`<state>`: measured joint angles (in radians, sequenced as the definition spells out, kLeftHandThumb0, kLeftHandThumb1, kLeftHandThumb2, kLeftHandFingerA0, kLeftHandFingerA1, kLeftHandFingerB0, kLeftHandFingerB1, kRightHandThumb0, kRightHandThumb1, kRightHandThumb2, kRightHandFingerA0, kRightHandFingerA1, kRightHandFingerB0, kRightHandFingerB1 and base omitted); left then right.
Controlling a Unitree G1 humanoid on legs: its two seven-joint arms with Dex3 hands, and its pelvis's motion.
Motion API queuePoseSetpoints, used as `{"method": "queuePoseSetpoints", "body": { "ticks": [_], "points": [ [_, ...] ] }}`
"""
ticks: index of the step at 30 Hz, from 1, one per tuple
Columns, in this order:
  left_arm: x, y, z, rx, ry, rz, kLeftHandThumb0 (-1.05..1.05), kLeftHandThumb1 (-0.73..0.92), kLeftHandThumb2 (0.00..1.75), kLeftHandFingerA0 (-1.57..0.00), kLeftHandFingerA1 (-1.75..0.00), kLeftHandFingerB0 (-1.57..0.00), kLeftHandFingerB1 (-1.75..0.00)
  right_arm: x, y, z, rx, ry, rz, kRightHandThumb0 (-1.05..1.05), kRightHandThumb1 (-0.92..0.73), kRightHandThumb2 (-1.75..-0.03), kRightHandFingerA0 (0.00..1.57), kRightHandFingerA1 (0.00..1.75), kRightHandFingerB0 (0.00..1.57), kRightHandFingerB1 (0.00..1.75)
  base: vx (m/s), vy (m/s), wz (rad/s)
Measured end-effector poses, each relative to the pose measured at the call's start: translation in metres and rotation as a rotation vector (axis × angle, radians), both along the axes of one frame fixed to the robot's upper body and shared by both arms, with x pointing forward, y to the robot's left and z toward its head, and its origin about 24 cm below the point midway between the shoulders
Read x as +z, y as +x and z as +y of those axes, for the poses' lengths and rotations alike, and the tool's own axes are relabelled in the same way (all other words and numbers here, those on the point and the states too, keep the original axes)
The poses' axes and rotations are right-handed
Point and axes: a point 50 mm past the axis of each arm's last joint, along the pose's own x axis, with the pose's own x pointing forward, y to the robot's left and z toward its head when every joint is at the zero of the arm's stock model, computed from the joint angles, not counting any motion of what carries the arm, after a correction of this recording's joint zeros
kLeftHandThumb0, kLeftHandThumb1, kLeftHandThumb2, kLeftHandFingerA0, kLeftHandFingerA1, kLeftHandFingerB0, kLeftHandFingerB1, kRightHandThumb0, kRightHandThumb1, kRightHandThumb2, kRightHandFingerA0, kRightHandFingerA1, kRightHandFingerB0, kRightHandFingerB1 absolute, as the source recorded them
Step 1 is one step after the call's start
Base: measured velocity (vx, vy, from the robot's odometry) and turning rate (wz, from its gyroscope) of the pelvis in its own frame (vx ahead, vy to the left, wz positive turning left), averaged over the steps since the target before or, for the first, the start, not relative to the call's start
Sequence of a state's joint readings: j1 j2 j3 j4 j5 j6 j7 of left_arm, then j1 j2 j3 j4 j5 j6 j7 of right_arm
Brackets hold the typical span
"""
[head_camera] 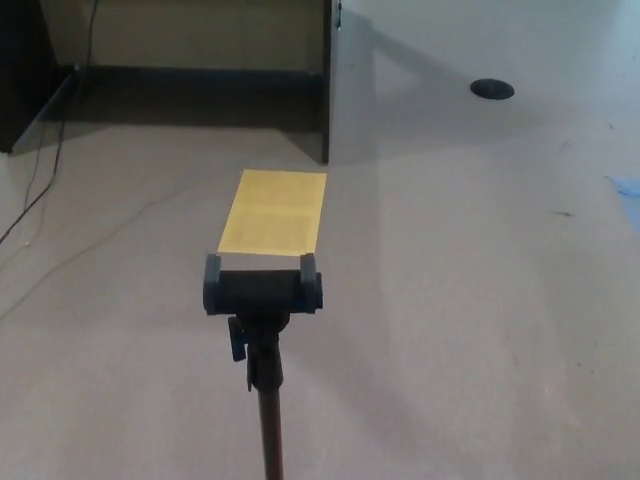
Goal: There is a tripod standing in front of the robot and the robot extends its left arm to grab it. It lifts the tripod and passes it to a person.
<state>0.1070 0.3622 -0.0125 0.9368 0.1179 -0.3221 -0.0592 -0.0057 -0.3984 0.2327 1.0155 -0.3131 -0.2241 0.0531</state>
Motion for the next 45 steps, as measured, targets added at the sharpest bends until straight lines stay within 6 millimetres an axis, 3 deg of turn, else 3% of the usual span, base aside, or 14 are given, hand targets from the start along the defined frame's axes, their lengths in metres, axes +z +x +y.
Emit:
{"method": "queuePoseSetpoints", "body": {
  "ticks": [1,2,7,10,22,23,24,26,31,33,38,39,41,45],
  "points": [
    [0.001,0.001,0.0,-0.001,-0.001,-0.009,-0.38,0.45,0.61,-0.21,-0.39,-0.16,-0.33,0.0,0.001,0.0,0.002,0.002,-0.005,-0.41,-0.7,-0.61,0.69,0.43,0.45,0.36,0.0,0.0,0.0],
    [0.001,0.001,0.001,0.006,-0.007,-0.02,-0.22,0.32,0.86,-0.09,-0.51,-0.07,-0.5,0.001,0.001,0.0,0.004,0.004,-0.008,-0.41,-0.7,-0.61,0.69,0.42,0.45,0.36,0.0,0.0,0.0],
    [0.009,0.006,0.0,0.042,-0.067,-0.123,-0.29,0.22,0.81,-0.01,-0.48,0.0,-0.47,-0.001,-0.004,0.0,0.009,0.008,0.002,-0.4,-0.7,-0.61,0.67,0.41,0.47,0.36,0.0,0.0,0.0],
    [0.023,0.027,-0.011,-0.013,-0.116,-0.22,-0.49,0.33,0.67,-0.07,-0.41,-0.07,-0.22,-0.002,-0.004,0.0,0.01,0.01,0.001,-0.4,-0.7,-0.61,0.67,0.42,0.47,0.36,0.0,0.0,0.0],
    [0.1,0.106,-0.072,-0.292,-0.265,-0.556,-0.52,0.34,0.75,-0.06,-0.43,-0.04,-0.27,-0.001,-0.001,0.001,0.016,0.017,-0.013,-0.41,-0.7,-0.61,0.69,0.44,0.47,0.36,0.0,0.0,0.0],
    [0.102,0.107,-0.077,-0.303,-0.278,-0.56,-0.5,0.33,0.76,-0.13,-0.48,0.0,-0.32,-0.001,-0.001,0.001,0.017,0.018,-0.014,-0.42,-0.69,-0.61,0.65,0.41,0.46,0.35,0.0,0.0,0.0],
    [0.104,0.109,-0.081,-0.316,-0.285,-0.561,-0.51,0.38,0.54,-0.14,-0.37,-0.08,-0.24,-0.001,-0.001,0.001,0.017,0.018,-0.012,-0.42,-0.69,-0.61,0.65,0.41,0.46,0.35,0.0,0.0,0.0],
    [0.107,0.114,-0.095,-0.346,-0.318,-0.563,-0.5,0.33,0.75,-0.11,-0.47,0.0,-0.3,-0.001,-0.002,0.001,0.017,0.018,-0.01,-0.41,-0.69,-0.61,0.68,0.42,0.47,0.36,0.0,0.0,0.0],
    [0.109,0.118,-0.123,-0.411,-0.369,-0.544,-0.49,0.42,0.54,-0.15,-0.36,-0.09,-0.23,-0.001,-0.002,0.001,0.018,0.017,-0.008,-0.41,-0.71,-0.61,0.68,0.42,0.47,0.36,0.0,0.0,0.0],
    [0.109,0.119,-0.132,-0.429,-0.385,-0.532,-0.56,0.38,0.71,-0.1,-0.43,-0.09,-0.22,-0.001,-0.001,0.001,0.021,0.018,-0.01,-0.41,-0.7,-0.61,0.69,0.42,0.48,0.36,0.0,0.0,0.0],
    [0.112,0.123,-0.151,-0.445,-0.441,-0.508,-0.56,0.36,0.75,-0.11,-0.46,-0.01,-0.26,0.0,0.001,0.002,0.025,0.02,-0.016,-0.41,-0.7,-0.61,0.68,0.42,0.47,0.36,0.0,0.0,0.0],
    [0.112,0.123,-0.153,-0.445,-0.448,-0.506,-0.57,0.43,0.54,-0.15,-0.35,-0.07,-0.22,0.0,0.001,0.002,0.026,0.021,-0.017,-0.41,-0.7,-0.61,0.68,0.42,0.47,0.36,0.0,0.0,0.0],
    [0.112,0.125,-0.158,-0.442,-0.477,-0.498,-0.63,0.38,0.68,-0.12,-0.41,-0.06,-0.24,0.0,0.002,0.003,0.027,0.023,-0.02,-0.41,-0.7,-0.61,0.68,0.42,0.47,0.36,0.0,0.0,0.0],
    [0.114,0.127,-0.165,-0.442,-0.509,-0.479,-0.61,0.39,0.7,-0.14,-0.44,-0.06,-0.22,0.0,0.002,0.004,0.031,0.024,-0.02,-0.41,-0.7,-0.61,0.68,0.42,0.47,0.36,0.0,0.0,0.0]
  ]
}}
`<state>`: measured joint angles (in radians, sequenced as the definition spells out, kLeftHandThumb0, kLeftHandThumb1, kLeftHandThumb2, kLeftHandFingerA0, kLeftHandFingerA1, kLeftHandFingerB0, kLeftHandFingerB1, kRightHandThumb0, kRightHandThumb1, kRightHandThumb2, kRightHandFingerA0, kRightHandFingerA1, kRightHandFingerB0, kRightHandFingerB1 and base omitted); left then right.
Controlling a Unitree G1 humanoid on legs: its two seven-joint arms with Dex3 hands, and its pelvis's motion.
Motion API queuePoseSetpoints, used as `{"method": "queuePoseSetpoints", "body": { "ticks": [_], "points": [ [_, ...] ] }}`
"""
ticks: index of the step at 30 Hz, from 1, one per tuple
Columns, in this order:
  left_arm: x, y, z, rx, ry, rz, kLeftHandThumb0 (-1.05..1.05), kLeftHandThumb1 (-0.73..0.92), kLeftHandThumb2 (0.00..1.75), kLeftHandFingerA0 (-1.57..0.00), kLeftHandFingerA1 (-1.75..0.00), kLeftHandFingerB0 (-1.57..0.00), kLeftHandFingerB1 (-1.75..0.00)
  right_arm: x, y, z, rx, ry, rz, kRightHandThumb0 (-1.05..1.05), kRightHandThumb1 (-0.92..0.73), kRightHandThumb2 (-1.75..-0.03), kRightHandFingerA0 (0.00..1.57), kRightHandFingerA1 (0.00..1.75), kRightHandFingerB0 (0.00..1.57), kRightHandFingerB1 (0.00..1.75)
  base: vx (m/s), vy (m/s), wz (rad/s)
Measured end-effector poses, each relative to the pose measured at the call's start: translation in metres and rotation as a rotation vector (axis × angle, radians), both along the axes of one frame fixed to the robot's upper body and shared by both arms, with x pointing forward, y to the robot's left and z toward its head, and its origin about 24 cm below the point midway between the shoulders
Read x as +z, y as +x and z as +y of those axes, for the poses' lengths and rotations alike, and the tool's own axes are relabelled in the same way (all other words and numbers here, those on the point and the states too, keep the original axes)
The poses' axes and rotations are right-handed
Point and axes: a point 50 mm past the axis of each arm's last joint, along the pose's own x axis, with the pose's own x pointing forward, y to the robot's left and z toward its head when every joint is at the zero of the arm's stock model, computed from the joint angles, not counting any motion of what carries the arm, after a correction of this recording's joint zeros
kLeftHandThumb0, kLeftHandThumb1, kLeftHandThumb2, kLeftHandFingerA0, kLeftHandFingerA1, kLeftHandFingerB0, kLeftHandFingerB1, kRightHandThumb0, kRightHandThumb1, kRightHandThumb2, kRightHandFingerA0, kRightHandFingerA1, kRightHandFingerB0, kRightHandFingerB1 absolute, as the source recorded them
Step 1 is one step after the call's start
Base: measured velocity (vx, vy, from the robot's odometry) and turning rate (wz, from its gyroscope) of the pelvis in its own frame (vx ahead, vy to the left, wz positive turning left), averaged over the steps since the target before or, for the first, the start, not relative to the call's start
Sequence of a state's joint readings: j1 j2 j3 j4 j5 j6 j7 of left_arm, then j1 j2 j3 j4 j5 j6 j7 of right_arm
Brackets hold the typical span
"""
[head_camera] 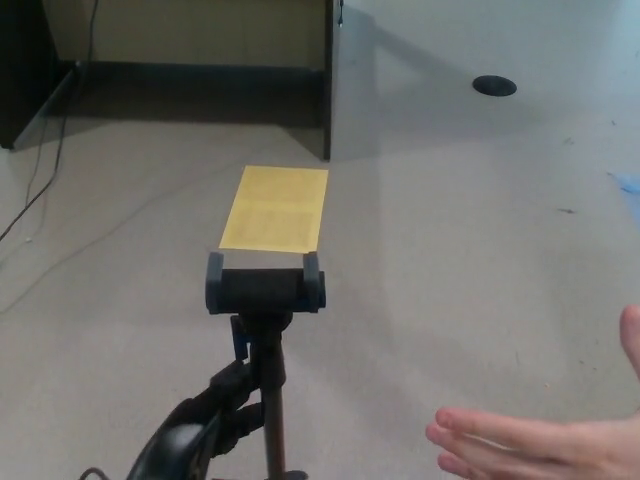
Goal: There is a tripod standing in front of the robot and the robot extends its left arm to grab it. It lifts the tripod and passes it to a person.
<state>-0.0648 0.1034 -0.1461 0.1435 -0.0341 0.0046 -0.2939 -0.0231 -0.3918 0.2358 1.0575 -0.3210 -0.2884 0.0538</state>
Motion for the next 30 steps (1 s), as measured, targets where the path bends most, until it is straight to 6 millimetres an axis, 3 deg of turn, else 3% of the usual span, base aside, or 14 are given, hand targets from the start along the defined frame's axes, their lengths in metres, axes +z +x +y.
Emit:
{"method": "queuePoseSetpoints", "body": {
  "ticks": [24,25,26,30],
  "points": [
    [0.012,0.011,-0.019,-0.037,-0.046,0.02,-0.57,0.38,0.69,-0.13,-0.44,-0.05,-0.2,0.002,0.008,0.004,0.025,0.004,-0.022,-0.41,-0.7,-0.61,0.69,0.42,0.47,0.36,0.0,0.0,0.0],
    [0.012,0.012,-0.019,-0.038,-0.048,0.02,-0.53,0.45,0.54,-0.17,-0.37,-0.05,-0.21,0.003,0.009,0.005,0.027,0.004,-0.025,-0.41,-0.7,-0.61,0.69,0.42,0.48,0.36,0.0,0.0,0.0],
    [0.012,0.013,-0.02,-0.037,-0.049,0.022,-0.6,0.38,0.7,-0.14,-0.44,-0.06,-0.21,0.003,0.009,0.005,0.03,0.004,-0.027,-0.42,-0.7,-0.61,0.7,0.43,0.47,0.36,0.0,0.0,0.0],
    [0.008,0.02,-0.016,-0.006,-0.053,0.043,-0.61,0.37,0.71,-0.15,-0.44,-0.05,-0.22,0.004,0.011,0.007,0.041,0.003,-0.03,-0.42,-0.7,-0.61,0.7,0.43,0.47,0.36,0.0,0.0,0.0]
  ]
}}
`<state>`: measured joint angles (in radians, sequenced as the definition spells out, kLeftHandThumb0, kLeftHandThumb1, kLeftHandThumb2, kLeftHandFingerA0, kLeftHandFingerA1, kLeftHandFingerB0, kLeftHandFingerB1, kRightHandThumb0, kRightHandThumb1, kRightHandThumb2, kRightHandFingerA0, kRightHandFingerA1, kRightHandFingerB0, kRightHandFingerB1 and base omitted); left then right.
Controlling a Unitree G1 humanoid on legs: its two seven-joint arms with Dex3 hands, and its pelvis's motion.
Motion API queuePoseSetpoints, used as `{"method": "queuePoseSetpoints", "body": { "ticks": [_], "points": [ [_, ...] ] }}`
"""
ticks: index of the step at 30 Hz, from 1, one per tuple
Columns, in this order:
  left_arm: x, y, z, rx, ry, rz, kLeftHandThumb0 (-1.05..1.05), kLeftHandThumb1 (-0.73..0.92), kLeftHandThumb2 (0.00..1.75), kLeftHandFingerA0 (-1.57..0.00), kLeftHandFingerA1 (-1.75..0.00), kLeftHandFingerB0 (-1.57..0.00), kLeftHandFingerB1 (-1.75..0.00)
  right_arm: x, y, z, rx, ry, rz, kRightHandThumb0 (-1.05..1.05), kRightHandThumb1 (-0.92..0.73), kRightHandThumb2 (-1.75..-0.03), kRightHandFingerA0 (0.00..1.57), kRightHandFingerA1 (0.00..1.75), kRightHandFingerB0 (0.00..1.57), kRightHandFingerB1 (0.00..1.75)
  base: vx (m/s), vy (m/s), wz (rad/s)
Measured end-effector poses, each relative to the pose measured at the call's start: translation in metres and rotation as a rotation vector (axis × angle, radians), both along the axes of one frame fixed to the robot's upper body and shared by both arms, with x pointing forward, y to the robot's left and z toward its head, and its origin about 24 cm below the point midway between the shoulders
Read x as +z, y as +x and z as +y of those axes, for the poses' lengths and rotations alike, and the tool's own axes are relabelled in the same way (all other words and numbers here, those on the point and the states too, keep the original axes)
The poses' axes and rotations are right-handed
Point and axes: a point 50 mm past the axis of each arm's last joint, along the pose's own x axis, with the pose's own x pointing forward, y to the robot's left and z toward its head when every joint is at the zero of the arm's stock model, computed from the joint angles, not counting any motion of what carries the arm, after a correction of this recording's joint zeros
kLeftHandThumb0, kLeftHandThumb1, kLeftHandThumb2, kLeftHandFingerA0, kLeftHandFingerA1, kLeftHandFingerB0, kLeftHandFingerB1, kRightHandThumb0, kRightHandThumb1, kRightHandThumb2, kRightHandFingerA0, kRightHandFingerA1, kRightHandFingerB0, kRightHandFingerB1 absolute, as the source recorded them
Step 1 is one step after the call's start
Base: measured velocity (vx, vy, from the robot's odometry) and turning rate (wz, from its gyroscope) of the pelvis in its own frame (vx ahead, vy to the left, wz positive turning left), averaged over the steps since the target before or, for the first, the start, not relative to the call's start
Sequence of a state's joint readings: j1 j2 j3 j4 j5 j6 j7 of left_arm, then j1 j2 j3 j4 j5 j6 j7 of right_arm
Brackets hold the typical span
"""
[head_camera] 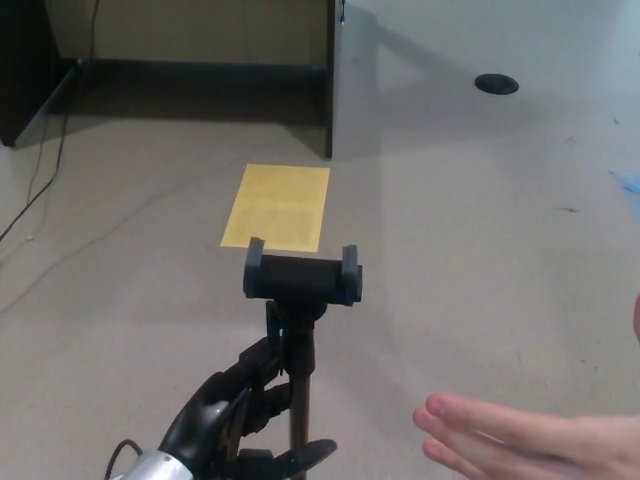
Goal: There is a tripod standing in front of the robot and the robot extends its left arm to grab it. It lifts the tripod and passes it to a person.
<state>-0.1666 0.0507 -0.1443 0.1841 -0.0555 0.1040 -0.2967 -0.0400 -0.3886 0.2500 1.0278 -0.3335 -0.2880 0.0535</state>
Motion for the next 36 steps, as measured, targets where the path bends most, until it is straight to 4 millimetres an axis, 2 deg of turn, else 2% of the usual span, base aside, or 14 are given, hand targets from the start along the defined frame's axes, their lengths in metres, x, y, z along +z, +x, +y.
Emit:
{"method": "queuePoseSetpoints", "body": {
  "ticks": [2,3,4,5,8,11,17,23,24,25,26,32,36],
  "points": [
    [-0.002,0.003,0.002,0.019,0.001,0.011,-0.6,0.37,0.71,-0.15,-0.44,-0.05,-0.2,0.0,0.001,0.0,0.003,-0.002,0.0,-0.42,-0.7,-0.61,0.7,0.43,0.47,0.36,0.0,0.0,0.0],
    [-0.003,0.004,0.003,0.029,0.001,0.016,-0.53,0.44,0.55,-0.15,-0.36,-0.04,-0.17,0.0,0.001,0.0,0.004,-0.003,0.0,-0.42,-0.7,-0.61,0.68,0.42,0.46,0.36,0.0,0.0,0.0],
    [-0.006,0.004,0.004,0.037,0.003,0.025,-0.54,0.34,0.69,-0.05,-0.42,-0.06,-0.11,0.0,0.001,0.0,0.005,-0.003,0.0,-0.42,-0.7,-0.61,0.68,0.43,0.46,0.36,0.0,0.0,0.0],
    [-0.009,0.004,0.005,0.047,0.004,0.039,-0.51,0.34,0.71,-0.02,-0.37,0.0,-0.15,0.0,0.002,0.0,0.005,-0.004,-0.001,-0.42,-0.7,-0.61,0.69,0.42,0.47,0.36,0.0,0.0,0.0],
    [-0.017,0.006,0.006,0.071,0.018,0.065,-0.62,0.39,0.72,-0.01,-0.2,0.0,-0.02,0.001,0.002,0.0,0.007,-0.005,-0.002,-0.42,-0.7,-0.61,0.68,0.42,0.48,0.36,0.0,0.0,0.0],
    [-0.02,0.011,0.008,0.097,0.046,0.07,-0.63,0.39,0.72,0.0,-0.17,0.0,-0.02,0.001,0.004,0.0,0.007,-0.007,-0.004,-0.42,-0.7,-0.61,0.68,0.42,0.48,0.36,0.0,0.0,0.0],
    [-0.021,0.018,0.008,0.13,0.089,0.041,-0.53,0.35,0.72,-0.02,-0.36,0.0,-0.14,0.001,0.005,0.0,0.007,-0.01,-0.002,-0.43,-0.7,-0.61,0.7,0.43,0.48,0.36,0.0,0.0,0.0],
    [-0.025,0.018,0.009,0.157,0.127,0.037,-0.51,0.35,0.71,-0.03,-0.37,0.0,-0.15,0.002,0.005,0.0,0.008,-0.01,-0.004,-0.43,-0.71,-0.62,0.67,0.42,0.47,0.36,0.0,0.0,0.0],
    [-0.026,0.018,0.009,0.16,0.133,0.039,-0.48,0.48,0.58,-0.09,-0.34,0.0,-0.15,0.002,0.005,0.0,0.008,-0.01,-0.004,-0.43,-0.71,-0.62,0.68,0.42,0.48,0.36,0.0,0.0,0.0],
    [-0.026,0.018,0.009,0.161,0.139,0.039,-0.55,0.35,0.69,-0.01,-0.39,-0.06,-0.1,0.001,0.005,0.0,0.008,-0.01,-0.003,-0.43,-0.7,-0.61,0.68,0.42,0.48,0.36,0.0,0.0,0.0],
    [-0.027,0.018,0.009,0.161,0.142,0.038,-0.55,0.36,0.71,-0.03,-0.37,-0.02,-0.13,0.001,0.005,0.0,0.008,-0.011,-0.002,-0.44,-0.7,-0.61,0.68,0.42,0.48,0.36,0.0,0.0,0.0],
    [-0.021,0.025,0.005,0.146,0.168,-0.004,-0.58,0.37,0.74,-0.03,-0.32,-0.02,-0.13,0.002,0.007,0.0,0.009,-0.011,-0.007,-0.42,-0.7,-0.62,0.72,0.45,0.48,0.37,0.0,0.0,0.0],
    [-0.015,0.031,-0.002,0.129,0.165,-0.031,-0.55,0.36,0.72,-0.04,-0.34,-0.04,-0.12,0.003,0.009,0.0,0.013,-0.01,-0.015,-0.43,-0.71,-0.61,0.68,0.42,0.48,0.36,0.0,0.0,0.0]
  ]
}}
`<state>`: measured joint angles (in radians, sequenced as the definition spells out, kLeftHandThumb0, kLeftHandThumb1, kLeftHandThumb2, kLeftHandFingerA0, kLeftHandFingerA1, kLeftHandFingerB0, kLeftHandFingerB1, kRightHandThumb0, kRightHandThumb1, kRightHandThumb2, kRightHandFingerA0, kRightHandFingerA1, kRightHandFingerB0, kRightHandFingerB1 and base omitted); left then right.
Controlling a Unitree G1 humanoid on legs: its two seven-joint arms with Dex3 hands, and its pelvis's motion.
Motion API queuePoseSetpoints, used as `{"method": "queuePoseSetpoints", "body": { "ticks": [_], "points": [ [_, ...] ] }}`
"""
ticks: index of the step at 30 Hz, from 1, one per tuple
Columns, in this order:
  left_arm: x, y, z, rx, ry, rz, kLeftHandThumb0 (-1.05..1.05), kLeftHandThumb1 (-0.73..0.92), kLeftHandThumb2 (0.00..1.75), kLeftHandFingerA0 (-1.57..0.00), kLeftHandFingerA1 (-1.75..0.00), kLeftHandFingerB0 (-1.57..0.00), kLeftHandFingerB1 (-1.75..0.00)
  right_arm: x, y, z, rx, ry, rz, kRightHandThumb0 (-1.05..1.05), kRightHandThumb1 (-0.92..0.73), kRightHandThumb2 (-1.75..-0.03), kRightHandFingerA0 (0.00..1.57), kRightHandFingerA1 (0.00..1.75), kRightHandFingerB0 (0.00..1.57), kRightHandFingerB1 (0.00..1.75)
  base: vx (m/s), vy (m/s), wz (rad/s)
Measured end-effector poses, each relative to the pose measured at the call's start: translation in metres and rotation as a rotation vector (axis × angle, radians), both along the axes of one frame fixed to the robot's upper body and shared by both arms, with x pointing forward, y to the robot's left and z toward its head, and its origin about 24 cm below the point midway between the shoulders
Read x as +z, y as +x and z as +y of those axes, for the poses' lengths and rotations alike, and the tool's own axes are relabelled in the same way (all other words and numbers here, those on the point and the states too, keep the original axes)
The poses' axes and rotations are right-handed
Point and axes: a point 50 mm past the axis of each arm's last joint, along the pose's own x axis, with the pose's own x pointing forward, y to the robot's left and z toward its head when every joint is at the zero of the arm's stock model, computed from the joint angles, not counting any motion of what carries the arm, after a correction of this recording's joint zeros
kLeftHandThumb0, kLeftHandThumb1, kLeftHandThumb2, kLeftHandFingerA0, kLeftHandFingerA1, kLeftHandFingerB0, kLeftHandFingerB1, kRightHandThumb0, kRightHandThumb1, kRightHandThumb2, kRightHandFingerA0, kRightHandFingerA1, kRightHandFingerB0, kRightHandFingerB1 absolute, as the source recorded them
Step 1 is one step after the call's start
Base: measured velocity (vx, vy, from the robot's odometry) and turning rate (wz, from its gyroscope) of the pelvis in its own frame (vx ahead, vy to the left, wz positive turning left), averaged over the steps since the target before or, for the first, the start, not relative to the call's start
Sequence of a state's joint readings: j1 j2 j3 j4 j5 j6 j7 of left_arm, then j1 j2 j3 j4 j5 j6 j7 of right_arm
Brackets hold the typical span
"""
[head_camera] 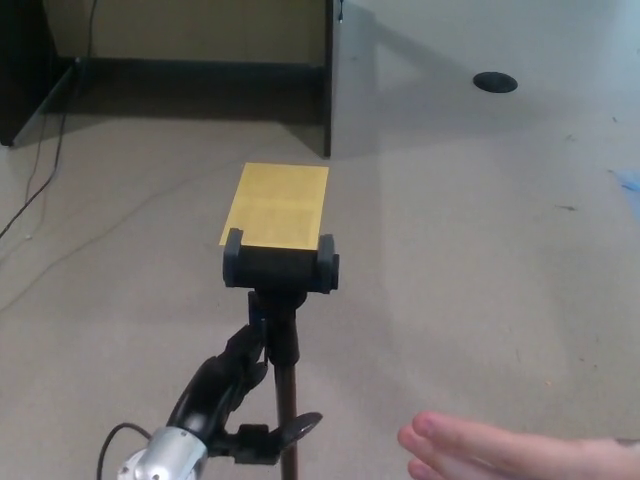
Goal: There is a tripod standing in front of the robot and the robot extends its left arm to grab it. It lifts the tripod and passes it to a person.
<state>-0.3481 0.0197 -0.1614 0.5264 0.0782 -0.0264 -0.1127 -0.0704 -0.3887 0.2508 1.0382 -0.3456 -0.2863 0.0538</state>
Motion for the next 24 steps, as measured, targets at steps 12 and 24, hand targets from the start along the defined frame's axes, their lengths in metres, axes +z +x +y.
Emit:
{"method": "queuePoseSetpoints", "body": {
  "ticks": [12,24],
  "points": [
    [0.013,0.011,-0.021,-0.061,0.009,-0.037,-0.49,0.36,0.7,-0.05,-0.38,0.0,-0.14,0.002,0.006,0.002,0.012,-0.003,-0.011,-0.43,-0.7,-0.61,0.67,0.42,0.48,0.36,0.0,0.0,0.0],
    [0.013,0.019,-0.033,-0.034,-0.008,-0.026,-0.2,0.76,0.63,-0.92,-0.54,-0.16,-0.28,0.004,0.01,0.004,0.023,0.009,-0.024,-0.41,-0.7,-0.61,0.67,0.43,0.49,0.37,0.0,0.0,0.0]
  ]
}}
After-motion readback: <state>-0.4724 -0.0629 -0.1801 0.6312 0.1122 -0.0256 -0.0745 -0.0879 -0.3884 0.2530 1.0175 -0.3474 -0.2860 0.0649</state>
